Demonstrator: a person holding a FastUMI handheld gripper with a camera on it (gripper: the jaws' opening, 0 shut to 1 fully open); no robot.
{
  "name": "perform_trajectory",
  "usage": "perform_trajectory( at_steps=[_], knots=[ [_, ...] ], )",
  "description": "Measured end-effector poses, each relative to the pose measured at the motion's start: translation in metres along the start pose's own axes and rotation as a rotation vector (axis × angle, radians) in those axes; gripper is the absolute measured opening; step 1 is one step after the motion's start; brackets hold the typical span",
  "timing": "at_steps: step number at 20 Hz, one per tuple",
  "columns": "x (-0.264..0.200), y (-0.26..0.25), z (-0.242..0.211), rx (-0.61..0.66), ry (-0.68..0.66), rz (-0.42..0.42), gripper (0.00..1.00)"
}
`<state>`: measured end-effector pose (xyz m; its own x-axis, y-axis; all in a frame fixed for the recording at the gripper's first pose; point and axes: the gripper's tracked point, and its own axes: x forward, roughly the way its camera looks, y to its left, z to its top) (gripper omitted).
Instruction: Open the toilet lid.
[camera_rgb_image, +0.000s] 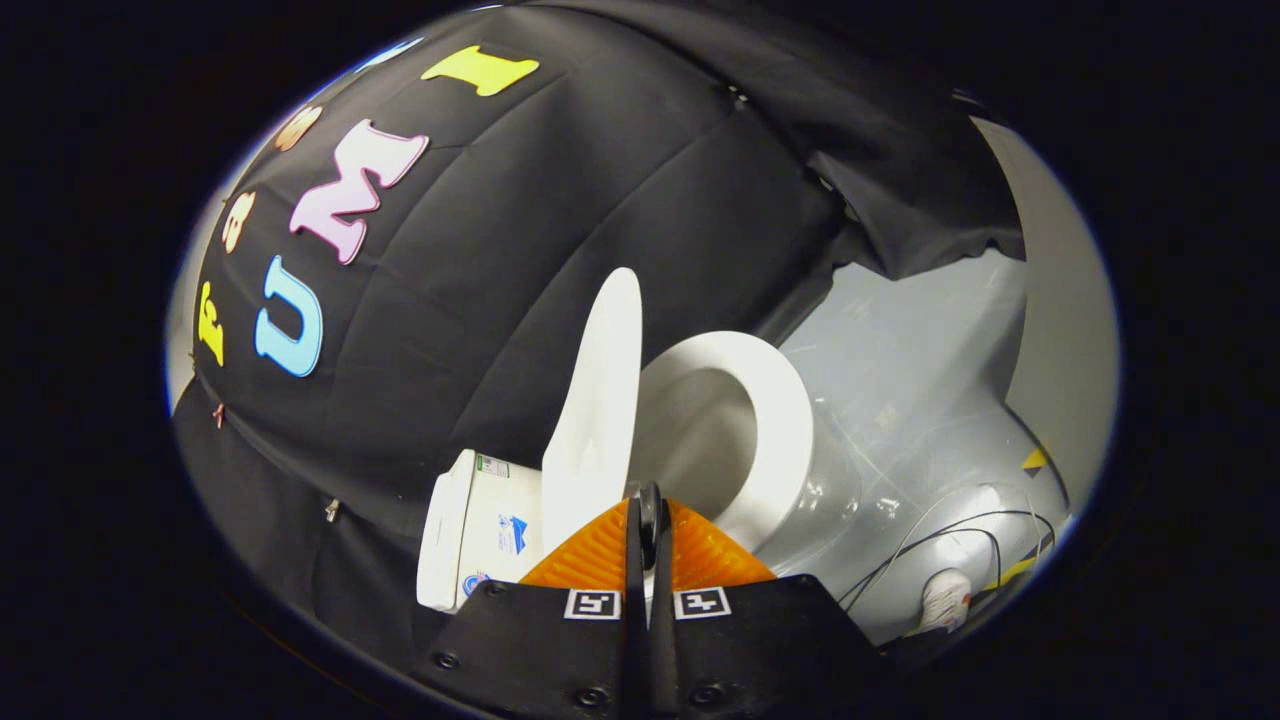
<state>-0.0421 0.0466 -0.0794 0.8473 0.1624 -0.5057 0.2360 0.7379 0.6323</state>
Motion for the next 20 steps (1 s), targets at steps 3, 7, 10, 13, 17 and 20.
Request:
perform_trajectory(
  at_steps=[3,7,10,13,17,20],
  knots=[
    [-0.008,0.023,0.001,-0.054,-0.009,-0.013,0.05],
    [-0.021,0.069,0.003,-0.115,-0.028,0.003,0.05],
    [-0.029,0.102,-0.002,-0.198,-0.049,-0.017,0.05],
    [-0.035,0.138,-0.007,-0.243,-0.061,-0.011,0.05],
    [-0.037,0.166,-0.013,-0.302,-0.085,-0.049,0.05],
    [-0.039,0.190,-0.022,-0.328,-0.089,-0.049,0.05]
  ],
)
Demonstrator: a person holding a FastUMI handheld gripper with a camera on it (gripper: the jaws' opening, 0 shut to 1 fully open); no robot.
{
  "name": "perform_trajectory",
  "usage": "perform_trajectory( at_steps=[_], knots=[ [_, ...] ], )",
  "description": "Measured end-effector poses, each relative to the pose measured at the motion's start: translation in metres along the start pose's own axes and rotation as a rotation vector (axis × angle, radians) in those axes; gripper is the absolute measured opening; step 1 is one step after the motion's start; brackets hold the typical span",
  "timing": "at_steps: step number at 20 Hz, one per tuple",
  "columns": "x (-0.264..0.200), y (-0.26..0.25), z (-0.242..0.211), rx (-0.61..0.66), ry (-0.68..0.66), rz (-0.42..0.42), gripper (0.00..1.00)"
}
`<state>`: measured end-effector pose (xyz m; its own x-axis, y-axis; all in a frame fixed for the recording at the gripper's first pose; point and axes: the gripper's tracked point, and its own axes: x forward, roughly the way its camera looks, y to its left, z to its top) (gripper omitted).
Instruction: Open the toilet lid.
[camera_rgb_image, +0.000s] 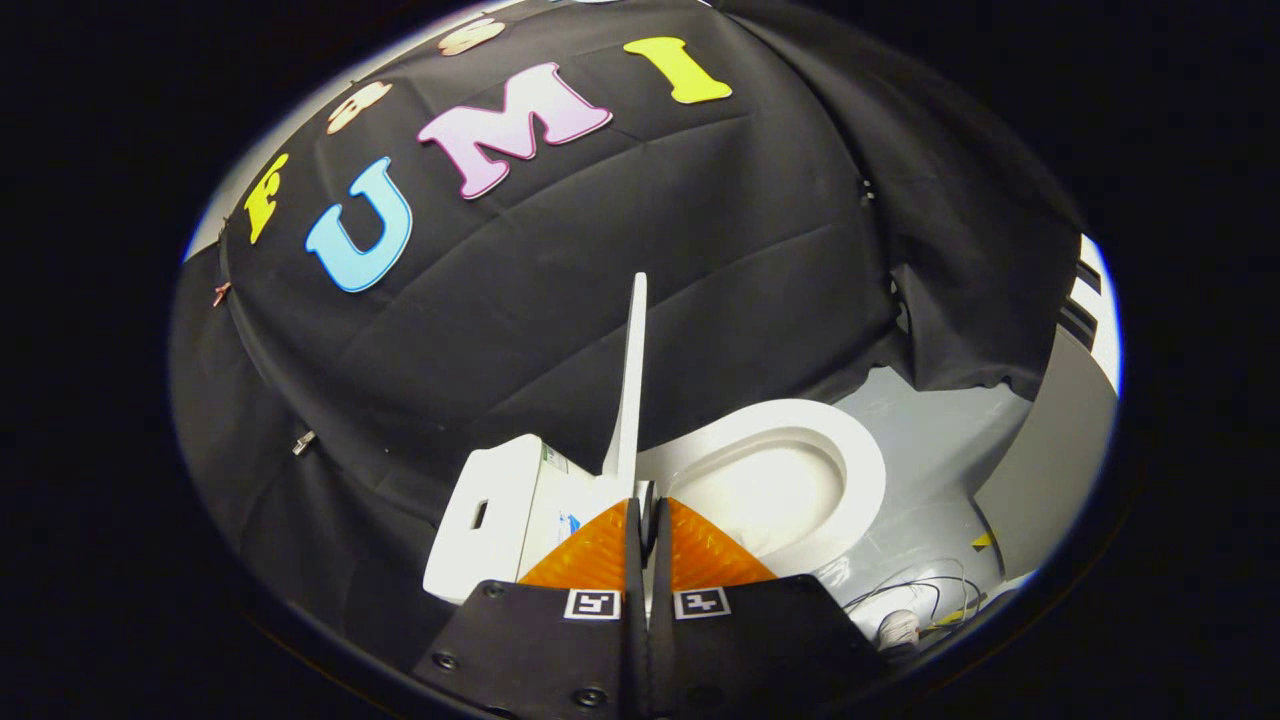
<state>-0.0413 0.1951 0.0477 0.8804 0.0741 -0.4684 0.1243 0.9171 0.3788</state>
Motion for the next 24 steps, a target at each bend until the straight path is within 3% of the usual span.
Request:
perform_trajectory(
  at_steps=[24],
  knots=[
    [-0.004,0.189,-0.047,-0.300,-0.037,-0.138,0.05]
  ],
)
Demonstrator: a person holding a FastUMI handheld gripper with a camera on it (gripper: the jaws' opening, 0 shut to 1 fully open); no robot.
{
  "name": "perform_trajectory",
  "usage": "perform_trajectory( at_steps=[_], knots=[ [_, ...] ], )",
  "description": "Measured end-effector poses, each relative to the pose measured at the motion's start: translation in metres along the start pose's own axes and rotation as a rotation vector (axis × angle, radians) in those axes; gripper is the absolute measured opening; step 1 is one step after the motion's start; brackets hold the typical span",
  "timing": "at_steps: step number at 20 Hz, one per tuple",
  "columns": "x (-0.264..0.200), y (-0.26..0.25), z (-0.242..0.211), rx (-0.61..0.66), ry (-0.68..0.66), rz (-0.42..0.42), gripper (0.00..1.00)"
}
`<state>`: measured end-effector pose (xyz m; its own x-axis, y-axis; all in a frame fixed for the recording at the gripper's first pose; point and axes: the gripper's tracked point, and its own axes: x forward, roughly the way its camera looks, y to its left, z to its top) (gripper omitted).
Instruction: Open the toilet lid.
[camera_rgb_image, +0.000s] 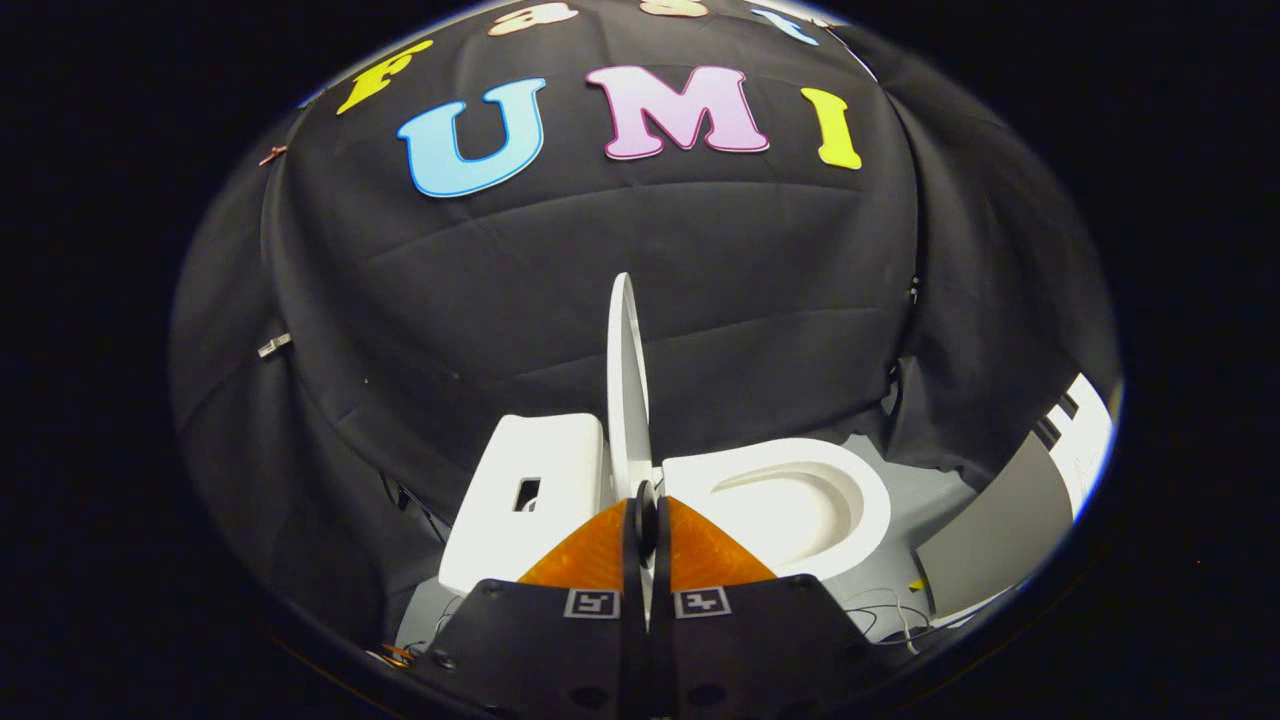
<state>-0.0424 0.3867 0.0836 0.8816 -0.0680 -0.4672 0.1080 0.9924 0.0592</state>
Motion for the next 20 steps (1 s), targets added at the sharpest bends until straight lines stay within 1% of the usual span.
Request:
perform_trajectory(
  at_steps=[4,8,16,18,20],
  knots=[
    [0.000,0.025,-0.003,-0.043,-0.041,-0.031,0.05],
    [0.002,0.037,-0.008,-0.050,-0.062,-0.073,0.06],
    [0.005,0.077,-0.023,-0.141,-0.060,-0.077,0.06],
    [0.002,0.086,-0.024,-0.155,-0.057,-0.057,0.06],
    [0.003,0.087,-0.027,-0.152,-0.059,-0.055,0.08]
  ],
)
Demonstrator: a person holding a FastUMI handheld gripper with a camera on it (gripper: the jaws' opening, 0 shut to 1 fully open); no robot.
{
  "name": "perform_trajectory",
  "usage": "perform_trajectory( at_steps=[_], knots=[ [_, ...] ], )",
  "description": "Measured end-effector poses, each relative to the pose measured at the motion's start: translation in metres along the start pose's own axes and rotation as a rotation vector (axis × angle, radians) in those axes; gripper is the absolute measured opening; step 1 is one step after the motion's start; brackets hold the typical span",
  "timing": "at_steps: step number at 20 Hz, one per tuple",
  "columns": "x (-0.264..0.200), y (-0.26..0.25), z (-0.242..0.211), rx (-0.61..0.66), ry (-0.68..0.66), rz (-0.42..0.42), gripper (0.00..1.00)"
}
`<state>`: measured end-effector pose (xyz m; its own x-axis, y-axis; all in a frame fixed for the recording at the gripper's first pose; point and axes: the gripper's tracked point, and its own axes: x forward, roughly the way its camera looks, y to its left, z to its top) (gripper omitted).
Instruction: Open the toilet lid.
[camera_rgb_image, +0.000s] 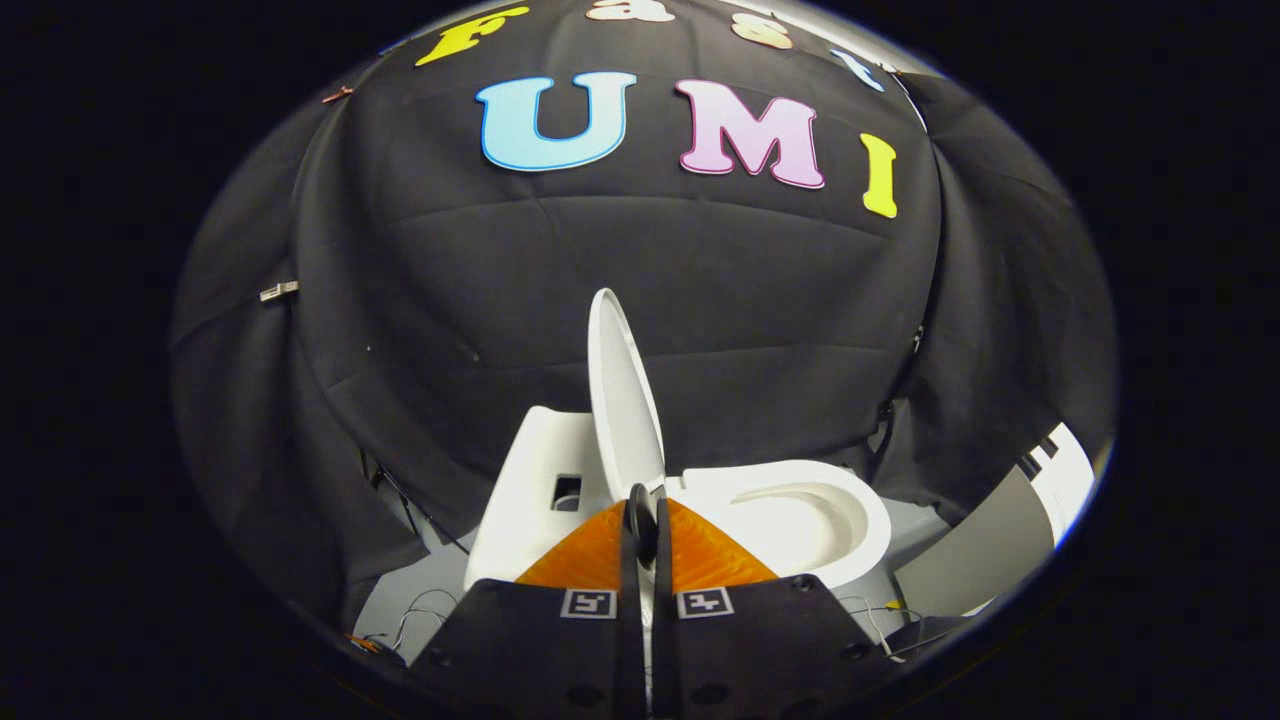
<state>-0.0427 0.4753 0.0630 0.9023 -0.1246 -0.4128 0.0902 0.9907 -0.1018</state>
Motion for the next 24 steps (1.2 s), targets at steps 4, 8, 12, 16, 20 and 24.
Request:
perform_trajectory(
  at_steps=[4,8,12,16,20,24],
  knots=[
    [0.003,0.007,0.001,0.004,0.013,0.018,0.10],
    [0.003,0.011,0.001,0.000,0.014,0.032,0.11],
    [0.000,0.021,0.010,0.004,-0.009,0.095,0.19],
    [-0.005,0.028,0.019,-0.012,-0.031,0.166,1.00],
    [-0.007,0.027,0.021,-0.003,-0.043,0.191,0.99],
    [-0.014,0.021,0.034,0.001,-0.075,0.212,0.99]
  ],
)
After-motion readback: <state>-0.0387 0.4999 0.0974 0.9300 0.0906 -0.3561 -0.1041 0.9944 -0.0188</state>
